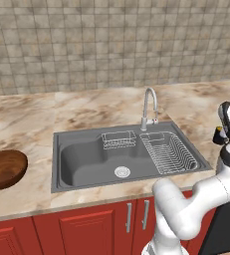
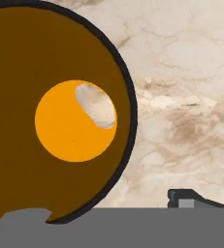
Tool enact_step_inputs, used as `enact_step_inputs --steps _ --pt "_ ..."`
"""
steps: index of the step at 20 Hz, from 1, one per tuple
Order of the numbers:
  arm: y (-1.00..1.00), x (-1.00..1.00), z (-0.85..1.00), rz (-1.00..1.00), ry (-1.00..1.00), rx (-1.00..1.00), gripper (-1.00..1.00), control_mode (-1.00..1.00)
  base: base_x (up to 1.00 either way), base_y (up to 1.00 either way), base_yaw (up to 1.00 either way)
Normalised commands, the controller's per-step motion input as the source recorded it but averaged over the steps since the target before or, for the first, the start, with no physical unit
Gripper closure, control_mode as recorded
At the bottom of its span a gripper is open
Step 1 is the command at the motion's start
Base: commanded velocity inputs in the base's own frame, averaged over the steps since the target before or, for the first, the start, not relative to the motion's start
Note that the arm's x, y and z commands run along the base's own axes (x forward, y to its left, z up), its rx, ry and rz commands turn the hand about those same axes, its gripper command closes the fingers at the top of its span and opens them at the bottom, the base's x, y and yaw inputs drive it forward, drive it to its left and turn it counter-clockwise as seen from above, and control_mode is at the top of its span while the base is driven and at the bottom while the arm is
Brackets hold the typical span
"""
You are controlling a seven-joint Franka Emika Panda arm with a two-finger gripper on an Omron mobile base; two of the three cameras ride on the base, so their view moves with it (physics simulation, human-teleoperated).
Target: Pick the mug and place it in the sink. Pick the bowl and place it in the open cabinet and then close the cabinet.
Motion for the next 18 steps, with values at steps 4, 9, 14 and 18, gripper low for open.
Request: enact_step_inputs --steps 4,9,14,18 --pt "0.49 -0.02 -0.78 0.15 -0.18 0.01 1.00 -1.00 0.00 0.00 0.00" --pt "0.75 -0.05 -0.20 0.06 -0.13 0.11 1.00 -1.00 0.00 0.00 0.00" --pt "0.84 -0.20 0.06 0.01 -0.04 0.11 1.00 -1.00 0.00 0.00 0.00" --pt "0.49 -0.42 0.55 0.03 0.00 0.04 1.00 -1.00 0.00 0.00 0.00"
